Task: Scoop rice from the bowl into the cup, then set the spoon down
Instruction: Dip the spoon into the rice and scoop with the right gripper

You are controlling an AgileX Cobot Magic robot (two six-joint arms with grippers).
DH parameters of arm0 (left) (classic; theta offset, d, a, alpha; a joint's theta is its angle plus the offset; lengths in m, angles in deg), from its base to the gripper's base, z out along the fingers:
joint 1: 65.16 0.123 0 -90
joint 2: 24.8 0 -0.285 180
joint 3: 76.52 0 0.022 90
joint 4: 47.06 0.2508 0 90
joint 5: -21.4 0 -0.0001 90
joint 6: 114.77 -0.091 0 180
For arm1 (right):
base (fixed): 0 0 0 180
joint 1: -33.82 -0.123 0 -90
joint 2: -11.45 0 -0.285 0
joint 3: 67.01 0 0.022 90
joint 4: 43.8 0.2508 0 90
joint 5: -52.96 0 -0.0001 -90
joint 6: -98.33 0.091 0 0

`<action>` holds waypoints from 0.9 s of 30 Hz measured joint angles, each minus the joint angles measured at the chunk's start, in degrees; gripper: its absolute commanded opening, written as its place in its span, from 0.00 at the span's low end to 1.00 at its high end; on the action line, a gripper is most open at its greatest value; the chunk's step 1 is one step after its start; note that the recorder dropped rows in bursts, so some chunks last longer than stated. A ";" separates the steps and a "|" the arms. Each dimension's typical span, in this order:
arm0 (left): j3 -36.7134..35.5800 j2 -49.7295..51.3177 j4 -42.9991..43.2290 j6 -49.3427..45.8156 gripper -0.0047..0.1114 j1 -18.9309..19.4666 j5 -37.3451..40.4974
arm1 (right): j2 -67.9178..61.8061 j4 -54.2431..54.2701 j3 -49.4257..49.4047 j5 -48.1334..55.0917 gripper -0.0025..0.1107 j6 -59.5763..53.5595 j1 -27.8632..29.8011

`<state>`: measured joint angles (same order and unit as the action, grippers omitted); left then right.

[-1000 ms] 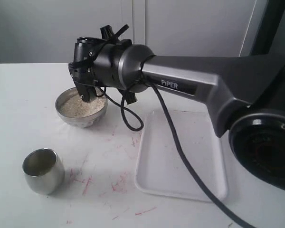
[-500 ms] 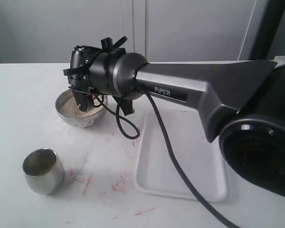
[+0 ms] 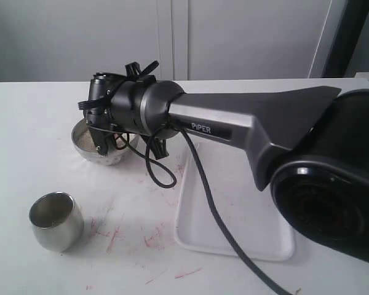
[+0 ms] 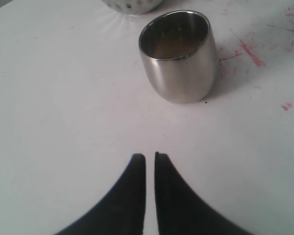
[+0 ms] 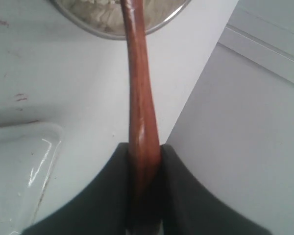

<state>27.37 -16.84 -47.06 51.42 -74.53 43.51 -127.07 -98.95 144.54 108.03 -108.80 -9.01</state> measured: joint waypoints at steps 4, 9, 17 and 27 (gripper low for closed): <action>0.00 0.00 0.00 0.00 0.16 0.00 0.00 | 0.00 1.39 0.00 -0.69 0.02 0.00 0.00; 0.00 0.00 0.00 0.00 0.16 0.00 0.00 | -0.02 1.51 0.00 -1.00 0.02 0.00 0.00; 0.00 0.00 0.00 0.00 0.16 0.00 0.00 | -0.73 2.66 0.00 -1.25 0.02 0.12 0.00; 0.00 0.00 0.00 0.00 0.16 0.00 0.00 | -0.73 4.14 0.00 -2.43 0.02 2.62 0.00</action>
<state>27.37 -16.84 -47.06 51.42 -74.53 43.51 -127.80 -94.81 144.54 105.61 -106.18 -9.01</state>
